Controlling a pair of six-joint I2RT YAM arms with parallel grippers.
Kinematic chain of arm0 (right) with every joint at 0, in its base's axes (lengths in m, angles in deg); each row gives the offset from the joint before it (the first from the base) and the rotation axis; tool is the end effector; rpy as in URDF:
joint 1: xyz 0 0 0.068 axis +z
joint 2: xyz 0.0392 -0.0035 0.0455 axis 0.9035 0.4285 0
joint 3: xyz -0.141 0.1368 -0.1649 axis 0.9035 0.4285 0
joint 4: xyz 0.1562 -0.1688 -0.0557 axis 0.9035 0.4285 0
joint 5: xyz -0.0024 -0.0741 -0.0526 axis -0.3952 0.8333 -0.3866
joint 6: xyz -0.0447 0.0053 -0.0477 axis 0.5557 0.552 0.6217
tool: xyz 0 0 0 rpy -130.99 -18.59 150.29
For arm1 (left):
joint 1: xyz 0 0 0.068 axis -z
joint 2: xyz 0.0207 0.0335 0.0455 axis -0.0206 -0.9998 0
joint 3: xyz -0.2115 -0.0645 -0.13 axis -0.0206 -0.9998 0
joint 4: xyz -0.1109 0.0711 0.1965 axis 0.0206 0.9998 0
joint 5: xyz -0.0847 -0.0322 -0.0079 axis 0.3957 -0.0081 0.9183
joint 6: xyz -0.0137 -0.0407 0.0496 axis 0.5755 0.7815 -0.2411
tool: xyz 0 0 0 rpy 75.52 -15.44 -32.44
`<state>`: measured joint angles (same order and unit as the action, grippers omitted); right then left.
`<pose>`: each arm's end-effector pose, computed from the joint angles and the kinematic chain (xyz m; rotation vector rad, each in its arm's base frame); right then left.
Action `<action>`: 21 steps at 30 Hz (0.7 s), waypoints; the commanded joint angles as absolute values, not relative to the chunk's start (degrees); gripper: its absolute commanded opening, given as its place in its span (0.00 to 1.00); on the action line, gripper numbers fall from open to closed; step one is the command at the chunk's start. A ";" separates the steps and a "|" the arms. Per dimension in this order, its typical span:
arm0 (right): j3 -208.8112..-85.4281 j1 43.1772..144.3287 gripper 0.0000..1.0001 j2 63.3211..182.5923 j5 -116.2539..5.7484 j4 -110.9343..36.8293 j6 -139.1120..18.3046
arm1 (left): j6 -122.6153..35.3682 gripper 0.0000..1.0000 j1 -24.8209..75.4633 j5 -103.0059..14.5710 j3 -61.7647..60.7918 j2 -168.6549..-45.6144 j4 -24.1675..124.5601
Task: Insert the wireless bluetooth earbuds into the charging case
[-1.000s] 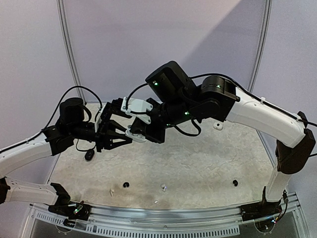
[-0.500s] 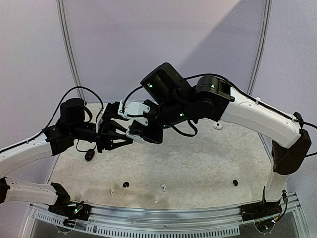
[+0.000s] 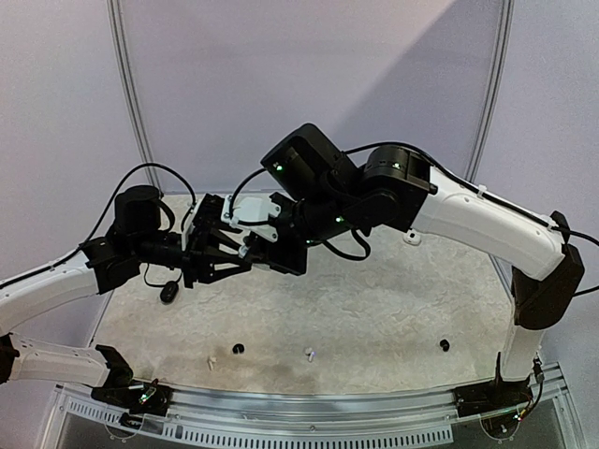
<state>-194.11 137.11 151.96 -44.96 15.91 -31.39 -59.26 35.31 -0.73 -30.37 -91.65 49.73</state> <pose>0.1226 0.3803 0.3691 -1.6886 1.5892 0.4001 0.1564 -0.1663 0.2908 1.2394 1.4427 -1.2120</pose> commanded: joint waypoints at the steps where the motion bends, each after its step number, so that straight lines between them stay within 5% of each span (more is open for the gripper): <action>1: -194.97 137.18 0.27 151.80 -44.69 15.13 -33.44 | -56.61 0.00 36.35 0.35 -30.30 -91.39 46.32; 15: -186.05 135.96 0.35 139.50 -50.58 -4.49 -41.92 | -57.18 0.00 36.35 -4.18 -31.85 -90.96 48.45; 21: -179.31 133.99 0.35 139.12 -31.41 -6.50 -51.33 | -72.39 0.00 36.44 -8.24 -30.64 -87.98 54.16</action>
<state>-182.31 135.28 137.27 -44.19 -4.76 -44.07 -61.40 35.40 -4.91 -31.29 -90.58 50.08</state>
